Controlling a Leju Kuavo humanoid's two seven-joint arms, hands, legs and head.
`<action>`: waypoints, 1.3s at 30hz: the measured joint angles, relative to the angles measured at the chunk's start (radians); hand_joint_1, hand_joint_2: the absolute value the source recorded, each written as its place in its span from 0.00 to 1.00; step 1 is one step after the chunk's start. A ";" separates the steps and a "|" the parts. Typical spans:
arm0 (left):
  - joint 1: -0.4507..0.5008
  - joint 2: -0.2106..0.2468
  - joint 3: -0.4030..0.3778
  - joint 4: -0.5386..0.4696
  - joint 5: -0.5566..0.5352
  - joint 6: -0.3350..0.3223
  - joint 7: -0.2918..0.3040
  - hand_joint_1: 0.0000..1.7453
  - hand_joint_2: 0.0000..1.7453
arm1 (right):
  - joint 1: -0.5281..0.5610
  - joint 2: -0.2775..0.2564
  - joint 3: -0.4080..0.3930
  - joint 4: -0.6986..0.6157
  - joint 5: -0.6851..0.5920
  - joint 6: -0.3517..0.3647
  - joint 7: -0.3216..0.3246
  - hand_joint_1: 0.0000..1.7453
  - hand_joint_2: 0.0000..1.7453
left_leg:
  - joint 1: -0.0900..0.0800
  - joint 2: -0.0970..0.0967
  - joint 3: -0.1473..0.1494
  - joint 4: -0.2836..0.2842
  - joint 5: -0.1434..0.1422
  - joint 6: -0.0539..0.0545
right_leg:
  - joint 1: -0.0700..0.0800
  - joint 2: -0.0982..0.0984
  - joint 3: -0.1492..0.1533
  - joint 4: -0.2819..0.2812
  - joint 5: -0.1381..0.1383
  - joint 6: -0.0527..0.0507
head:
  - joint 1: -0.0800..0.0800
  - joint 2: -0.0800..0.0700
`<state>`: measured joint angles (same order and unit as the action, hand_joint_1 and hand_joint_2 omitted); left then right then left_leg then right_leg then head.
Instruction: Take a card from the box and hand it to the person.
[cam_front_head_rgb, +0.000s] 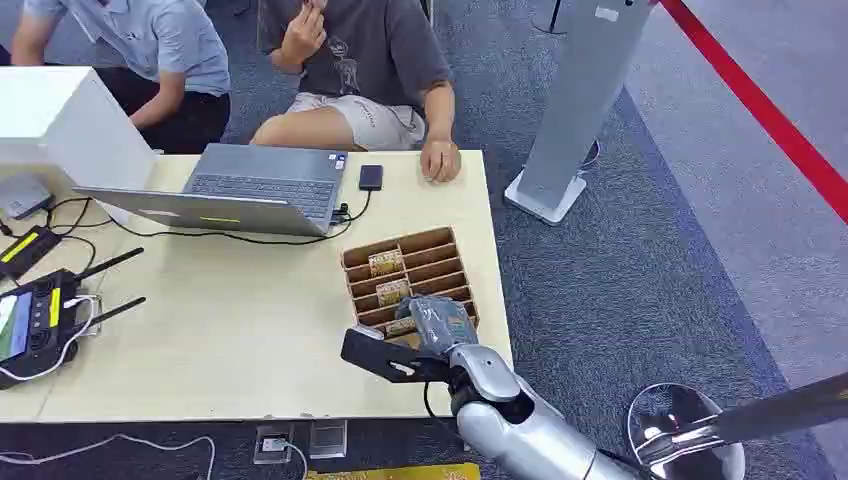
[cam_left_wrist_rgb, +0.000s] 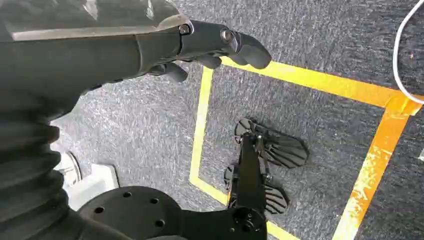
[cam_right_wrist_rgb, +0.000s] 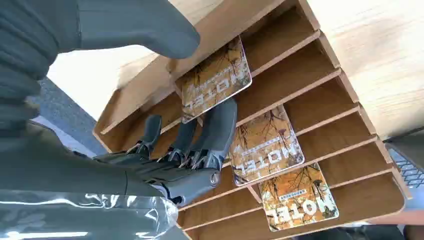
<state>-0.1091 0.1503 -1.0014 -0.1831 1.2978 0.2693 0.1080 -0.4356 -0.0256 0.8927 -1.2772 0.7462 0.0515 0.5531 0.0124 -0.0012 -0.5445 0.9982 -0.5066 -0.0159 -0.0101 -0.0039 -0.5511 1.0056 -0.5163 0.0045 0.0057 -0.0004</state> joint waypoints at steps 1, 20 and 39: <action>0.000 0.000 0.000 0.000 -0.002 -0.001 0.000 0.00 1.00 | 0.001 0.000 0.000 0.000 -0.001 0.000 0.001 0.47 1.00 | 0.000 0.000 0.000 0.000 0.000 0.000 | 0.000 0.000 0.000 0.000 0.000 0.000 | 0.000 0.000; 0.000 0.000 0.000 0.000 -0.003 -0.006 0.000 0.00 1.00 | 0.005 0.000 0.000 -0.008 -0.006 0.001 0.007 0.72 1.00 | 0.000 0.000 0.000 0.000 0.000 0.000 | 0.000 0.000 0.000 0.000 0.000 0.000 | 0.000 0.000; 0.000 0.000 0.000 0.000 -0.007 0.007 -0.003 0.00 1.00 | 0.006 0.000 -0.002 -0.008 -0.005 0.001 0.003 0.89 1.00 | 0.000 0.000 0.000 0.000 0.000 0.000 | 0.000 0.000 0.000 0.000 0.000 0.000 | 0.000 0.000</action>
<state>-0.1092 0.1503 -1.0014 -0.1831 1.2905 0.2766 0.1049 -0.4297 -0.0259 0.8904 -1.2856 0.7408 0.0526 0.5558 0.0124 -0.0012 -0.5443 0.9982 -0.5066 -0.0159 -0.0101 -0.0038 -0.5509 1.0056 -0.5163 0.0045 0.0061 -0.0004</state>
